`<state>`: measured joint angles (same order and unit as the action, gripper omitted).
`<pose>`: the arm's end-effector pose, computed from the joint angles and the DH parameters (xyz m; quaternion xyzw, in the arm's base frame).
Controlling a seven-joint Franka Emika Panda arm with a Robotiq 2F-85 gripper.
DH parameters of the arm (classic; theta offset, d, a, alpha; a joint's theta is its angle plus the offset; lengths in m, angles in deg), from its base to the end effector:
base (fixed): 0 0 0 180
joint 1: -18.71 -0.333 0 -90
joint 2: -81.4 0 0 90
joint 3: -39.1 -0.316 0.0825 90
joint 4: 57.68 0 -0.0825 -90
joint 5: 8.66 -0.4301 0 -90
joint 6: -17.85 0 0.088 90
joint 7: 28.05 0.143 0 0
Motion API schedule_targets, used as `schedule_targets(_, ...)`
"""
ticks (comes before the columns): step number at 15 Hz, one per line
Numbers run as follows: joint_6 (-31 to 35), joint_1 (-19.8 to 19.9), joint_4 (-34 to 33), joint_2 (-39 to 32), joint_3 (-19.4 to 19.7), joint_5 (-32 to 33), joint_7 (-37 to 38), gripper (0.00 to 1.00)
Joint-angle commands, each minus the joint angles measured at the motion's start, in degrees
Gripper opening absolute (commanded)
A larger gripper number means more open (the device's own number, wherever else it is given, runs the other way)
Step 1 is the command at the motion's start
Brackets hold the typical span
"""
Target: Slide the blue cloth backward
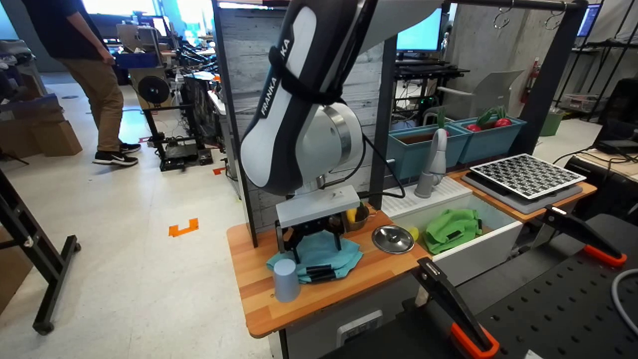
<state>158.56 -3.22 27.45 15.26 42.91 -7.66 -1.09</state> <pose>0.6301 0.2052 -0.1074 0.9938 -0.0526 -0.0700 0.0690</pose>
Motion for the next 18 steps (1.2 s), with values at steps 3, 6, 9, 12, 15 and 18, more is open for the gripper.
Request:
schedule_targets(3,-2.35,-1.30,-5.40,-3.15,1.00,1.07,1.00,1.00)
schedule_targets(6,-2.28,-1.41,-6.58,-3.44,1.02,1.07,1.10,1.00)
schedule_targets(9,-2.23,-1.49,-7.49,-3.49,0.81,1.08,0.83,1.00)
schedule_targets(12,-2.12,-1.51,-6.78,-2.71,0.40,1.12,0.02,1.00)
schedule_targets(15,-1.28,-2.00,-4.64,-1.32,0.53,1.58,-0.44,1.00)
schedule_targets(18,0.17,-2.65,-1.49,0.70,0.84,2.82,-0.56,1.00)
